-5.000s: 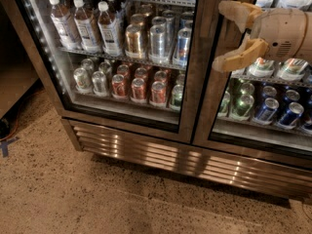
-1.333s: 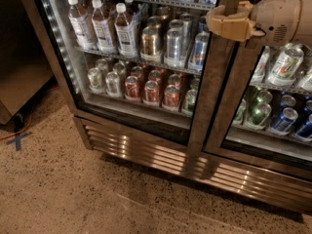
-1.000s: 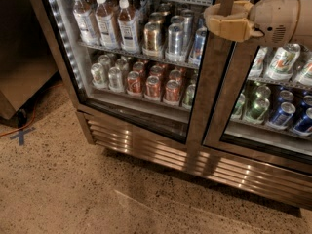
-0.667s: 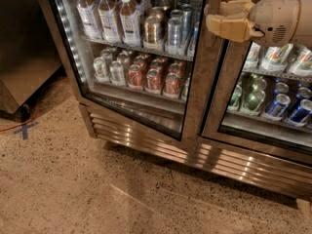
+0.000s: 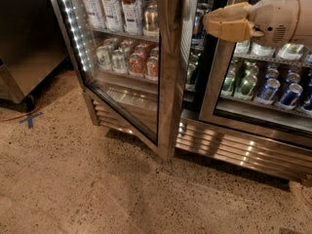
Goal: Open left fridge door
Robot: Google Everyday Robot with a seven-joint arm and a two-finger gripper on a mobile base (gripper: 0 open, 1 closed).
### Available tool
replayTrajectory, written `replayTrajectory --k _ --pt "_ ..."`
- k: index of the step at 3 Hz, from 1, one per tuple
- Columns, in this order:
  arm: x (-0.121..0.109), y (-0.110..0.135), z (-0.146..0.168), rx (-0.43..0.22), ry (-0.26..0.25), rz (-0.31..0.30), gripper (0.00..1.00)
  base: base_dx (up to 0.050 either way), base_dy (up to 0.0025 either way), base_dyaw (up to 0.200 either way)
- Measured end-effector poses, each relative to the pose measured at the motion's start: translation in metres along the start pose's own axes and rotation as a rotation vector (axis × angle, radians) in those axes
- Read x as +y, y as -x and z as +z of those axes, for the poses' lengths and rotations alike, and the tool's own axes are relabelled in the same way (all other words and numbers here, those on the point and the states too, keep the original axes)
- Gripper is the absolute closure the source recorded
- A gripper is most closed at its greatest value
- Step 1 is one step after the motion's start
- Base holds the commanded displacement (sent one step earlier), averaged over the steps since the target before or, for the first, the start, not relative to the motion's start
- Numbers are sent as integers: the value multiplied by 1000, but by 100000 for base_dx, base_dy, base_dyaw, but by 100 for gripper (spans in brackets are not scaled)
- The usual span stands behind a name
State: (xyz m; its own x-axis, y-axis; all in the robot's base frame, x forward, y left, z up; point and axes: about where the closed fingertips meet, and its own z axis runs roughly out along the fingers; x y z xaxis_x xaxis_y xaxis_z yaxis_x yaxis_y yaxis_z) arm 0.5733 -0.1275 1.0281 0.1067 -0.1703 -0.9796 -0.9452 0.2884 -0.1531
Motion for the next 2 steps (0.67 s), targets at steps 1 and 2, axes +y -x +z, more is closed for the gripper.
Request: replayTrajectory --k 1,2 --pt "0 0 0 0 0 0 100 0 0 0" --pt "0 0 0 0 0 0 81 0 0 0"
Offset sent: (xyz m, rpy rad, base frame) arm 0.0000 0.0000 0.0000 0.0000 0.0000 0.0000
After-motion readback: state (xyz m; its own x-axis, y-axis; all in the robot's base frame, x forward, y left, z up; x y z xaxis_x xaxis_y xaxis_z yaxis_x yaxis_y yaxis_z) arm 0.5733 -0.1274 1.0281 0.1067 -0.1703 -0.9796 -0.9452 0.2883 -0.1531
